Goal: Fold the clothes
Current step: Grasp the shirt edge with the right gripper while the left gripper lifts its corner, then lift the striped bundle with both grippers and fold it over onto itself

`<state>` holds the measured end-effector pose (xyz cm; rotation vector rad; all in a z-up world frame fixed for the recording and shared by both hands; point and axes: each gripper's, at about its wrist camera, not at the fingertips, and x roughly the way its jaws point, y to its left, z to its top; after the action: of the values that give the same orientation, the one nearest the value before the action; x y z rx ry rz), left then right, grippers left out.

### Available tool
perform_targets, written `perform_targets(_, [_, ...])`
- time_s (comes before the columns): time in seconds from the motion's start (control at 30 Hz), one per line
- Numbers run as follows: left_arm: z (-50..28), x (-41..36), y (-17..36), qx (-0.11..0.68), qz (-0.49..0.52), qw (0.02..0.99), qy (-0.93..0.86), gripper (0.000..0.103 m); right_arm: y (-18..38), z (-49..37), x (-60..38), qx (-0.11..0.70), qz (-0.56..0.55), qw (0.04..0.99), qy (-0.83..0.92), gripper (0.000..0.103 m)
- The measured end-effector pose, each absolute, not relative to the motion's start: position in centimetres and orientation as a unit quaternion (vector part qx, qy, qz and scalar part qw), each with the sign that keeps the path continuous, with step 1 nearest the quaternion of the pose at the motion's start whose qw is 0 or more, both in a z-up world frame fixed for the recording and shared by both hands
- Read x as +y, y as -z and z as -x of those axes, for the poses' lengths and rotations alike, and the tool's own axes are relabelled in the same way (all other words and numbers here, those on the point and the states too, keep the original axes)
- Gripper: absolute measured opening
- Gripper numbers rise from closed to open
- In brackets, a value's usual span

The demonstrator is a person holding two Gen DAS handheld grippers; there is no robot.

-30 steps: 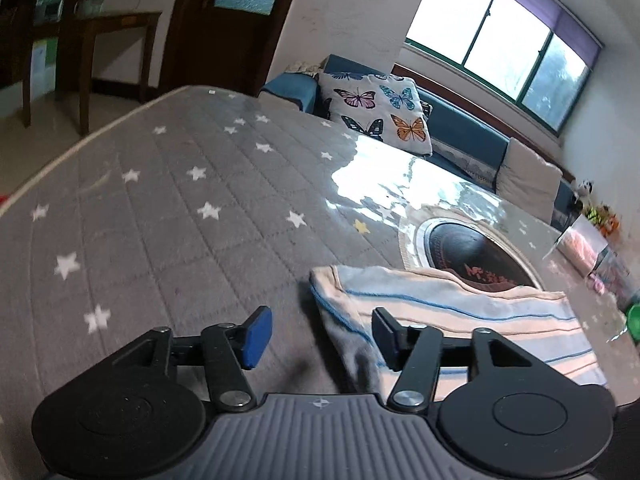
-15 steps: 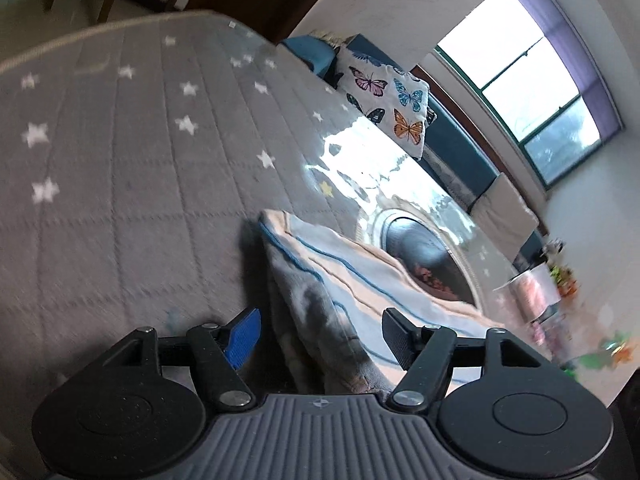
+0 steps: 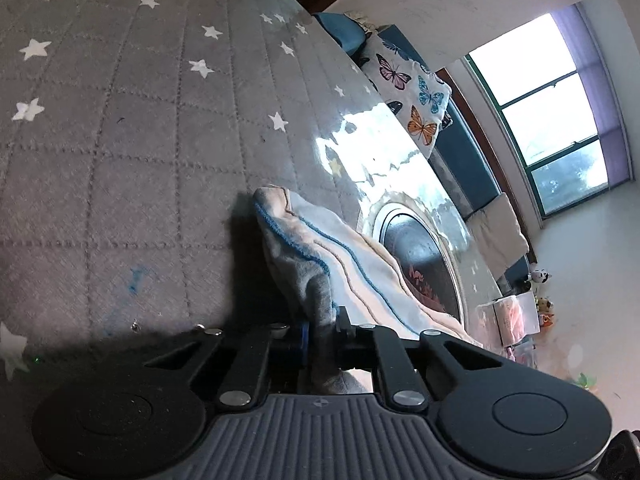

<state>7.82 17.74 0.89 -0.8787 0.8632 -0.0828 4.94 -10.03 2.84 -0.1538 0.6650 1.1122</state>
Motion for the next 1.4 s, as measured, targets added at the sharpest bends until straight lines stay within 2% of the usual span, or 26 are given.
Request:
perform_targets(0.2, [-7.6,17.4,-1.6,0.395,0.399,0.827,0.046,0.011,-2.7,-7.4,-14.1,0.317,0.053,0.827,-0.461,0.019])
perform_targets(0.47, [-7.4,16.6,-3.2,0.382,0.380,0.840,0.060,0.011,1.3,-14.9,-17.1,0.340,0.096,0.896,-0.270,0.019])
perform_targets(0.83, [-7.9,16.0,-4.6,0.374,0.363,0.850,0.076,0.011,3.2,-17.8,-15.1,0.342,0.117,0.902,-0.235,0.021])
perform_targets(1.0, [-8.0,15.7,-5.2,0.372,0.360,0.852,0.079,0.011,3.0,-18.2,-14.8,0.342,0.117,0.903,-0.232,0.024])
perform_targets(1.07, [-8.1,15.5,-5.6,0.370,0.357,0.854,0.079,0.011,2.7,-17.8,-15.0,0.347,0.119,0.900,-0.236,0.029])
perform_targets(1.4, [-8.6,13.7,-7.9,0.357,0.340,0.865,0.093,0.011,1.7,-12.3,-17.1,0.360,0.122,0.886,-0.265,0.035])
